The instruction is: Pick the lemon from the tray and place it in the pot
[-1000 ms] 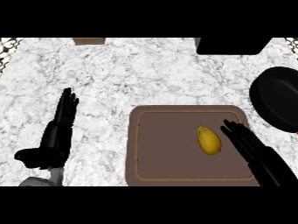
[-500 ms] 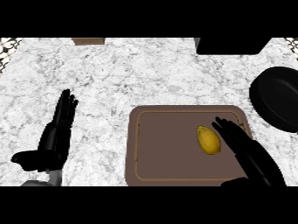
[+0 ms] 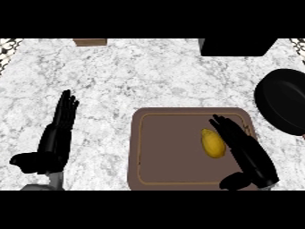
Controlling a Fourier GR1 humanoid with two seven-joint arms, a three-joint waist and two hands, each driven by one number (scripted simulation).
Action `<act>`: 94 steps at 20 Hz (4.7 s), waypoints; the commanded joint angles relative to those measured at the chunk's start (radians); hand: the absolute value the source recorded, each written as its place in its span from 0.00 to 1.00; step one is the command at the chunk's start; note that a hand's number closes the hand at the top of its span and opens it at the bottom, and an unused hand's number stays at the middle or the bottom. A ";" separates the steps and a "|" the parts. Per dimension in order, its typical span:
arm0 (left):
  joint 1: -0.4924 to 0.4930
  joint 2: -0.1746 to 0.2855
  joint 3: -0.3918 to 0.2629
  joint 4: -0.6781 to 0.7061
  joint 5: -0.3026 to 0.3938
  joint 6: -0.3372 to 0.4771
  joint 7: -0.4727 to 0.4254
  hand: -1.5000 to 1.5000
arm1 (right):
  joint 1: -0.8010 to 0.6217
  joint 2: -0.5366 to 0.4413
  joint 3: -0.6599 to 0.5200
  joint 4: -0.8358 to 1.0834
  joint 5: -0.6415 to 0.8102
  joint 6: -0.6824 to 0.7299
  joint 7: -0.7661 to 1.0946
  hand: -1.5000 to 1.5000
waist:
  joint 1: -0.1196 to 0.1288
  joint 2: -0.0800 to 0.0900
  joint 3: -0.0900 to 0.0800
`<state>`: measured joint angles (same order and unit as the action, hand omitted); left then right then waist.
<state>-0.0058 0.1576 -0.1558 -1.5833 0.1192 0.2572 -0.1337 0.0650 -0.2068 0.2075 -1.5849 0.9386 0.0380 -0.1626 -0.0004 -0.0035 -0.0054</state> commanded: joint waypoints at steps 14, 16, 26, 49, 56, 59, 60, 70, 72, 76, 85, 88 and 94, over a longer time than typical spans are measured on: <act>0.000 -0.063 0.005 -0.011 -0.071 -0.017 0.015 0.50 | -0.048 0.064 -0.024 0.099 0.089 -0.240 -0.154 1.00 | 0.001 0.003 0.006; -0.026 -0.057 0.017 0.060 -0.055 -0.035 -0.033 0.50 | -0.229 0.108 -0.011 0.133 0.175 -0.043 0.115 1.00 | 0.011 0.006 0.004; -0.053 -0.038 0.042 -0.026 -0.042 -0.025 0.091 0.50 | -0.589 0.205 0.109 0.333 0.212 0.084 0.651 1.00 | 0.019 0.005 0.006; 0.073 -0.082 0.027 -0.023 -0.075 -0.053 -0.027 0.50 | -0.622 0.101 -0.082 -0.119 0.447 0.115 0.870 1.00 | 0.003 0.002 0.005; 0.013 -0.080 0.040 -0.010 -0.089 -0.058 0.013 0.50 | -0.630 -0.009 -0.264 -0.009 0.366 0.056 0.769 1.00 | 0.005 0.004 0.006; 0.062 -0.073 0.046 -0.030 -0.087 -0.074 -0.021 0.50 | -0.594 -0.063 -0.307 -0.020 0.342 0.063 0.726 1.00 | 0.005 0.004 0.005; 0.034 -0.072 0.052 -0.022 -0.073 -0.079 0.005 0.50 | -0.605 -0.128 -0.397 0.021 0.269 0.045 0.655 1.00 | 0.005 0.005 0.006; 0.061 -0.084 0.052 -0.033 -0.076 -0.090 0.005 0.50 | -0.533 -0.218 -0.521 0.313 0.141 -0.072 0.419 1.00 | 0.008 0.005 0.006; 0.027 -0.091 0.056 -0.004 -0.081 -0.088 -0.007 0.50 | -0.561 -0.277 -0.568 0.435 0.104 -0.068 0.347 1.00 | 0.008 0.007 0.006; 0.049 -0.092 0.058 -0.006 -0.078 -0.100 -0.016 0.50 | -0.636 -0.301 -0.560 0.623 0.118 -0.084 0.314 1.00 | 0.014 0.007 0.006; -0.034 -0.127 0.047 0.055 -0.123 -0.059 -0.015 0.50 | -0.750 -0.347 -0.612 0.979 0.125 -0.041 0.397 0.00 | 0.021 0.011 0.006; 0.013 -0.116 0.052 0.020 -0.121 -0.061 -0.024 0.50 | -0.711 -0.338 -0.693 0.999 -0.007 -0.096 0.185 0.00 | 0.021 0.011 0.007; 0.011 -0.101 0.066 0.008 -0.108 -0.070 0.007 0.50 | -0.737 -0.268 -0.893 0.897 -0.259 -0.213 0.007 0.00 | 0.002 0.005 0.010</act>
<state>-0.0029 0.0606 -0.0892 -1.5829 0.0198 0.1774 -0.1238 -0.6492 -0.5073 -0.5777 -0.6612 0.8187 -0.1209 -0.0496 0.0102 0.0035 0.0032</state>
